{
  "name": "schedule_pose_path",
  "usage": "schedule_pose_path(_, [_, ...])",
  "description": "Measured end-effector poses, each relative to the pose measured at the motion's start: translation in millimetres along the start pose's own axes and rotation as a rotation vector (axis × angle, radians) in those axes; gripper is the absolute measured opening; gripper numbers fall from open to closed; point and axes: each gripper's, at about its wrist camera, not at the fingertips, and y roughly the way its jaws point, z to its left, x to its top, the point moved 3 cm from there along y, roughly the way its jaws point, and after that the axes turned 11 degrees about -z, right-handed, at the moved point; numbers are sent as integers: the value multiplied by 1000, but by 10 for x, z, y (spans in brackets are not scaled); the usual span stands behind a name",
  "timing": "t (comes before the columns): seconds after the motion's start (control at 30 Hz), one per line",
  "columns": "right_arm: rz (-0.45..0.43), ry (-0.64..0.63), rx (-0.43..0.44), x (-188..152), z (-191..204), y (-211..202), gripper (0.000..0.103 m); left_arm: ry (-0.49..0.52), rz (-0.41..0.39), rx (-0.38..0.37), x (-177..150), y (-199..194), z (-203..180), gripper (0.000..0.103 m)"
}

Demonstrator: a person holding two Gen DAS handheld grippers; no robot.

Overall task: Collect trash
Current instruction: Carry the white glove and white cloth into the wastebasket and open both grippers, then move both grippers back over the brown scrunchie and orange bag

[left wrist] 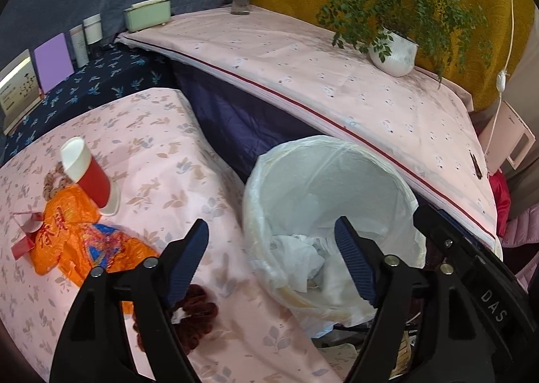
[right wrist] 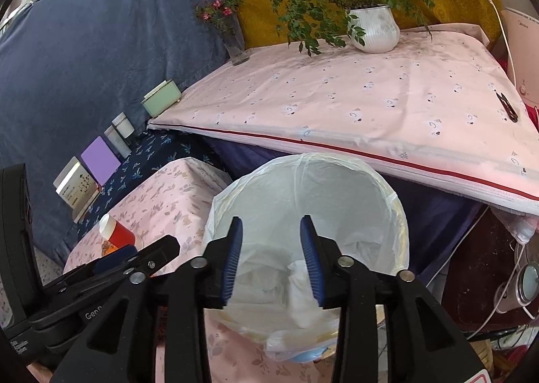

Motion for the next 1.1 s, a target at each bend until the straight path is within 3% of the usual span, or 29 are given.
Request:
schedule_pose_path(0.53, [22,-81,78,-177,579,-142,44,-117,-10,113,-190,-366,681,80])
schedule_pose_path(1.1, [114,-173,159,-614,1155,-174,45,-256,5,248,-514,-674,1479,82])
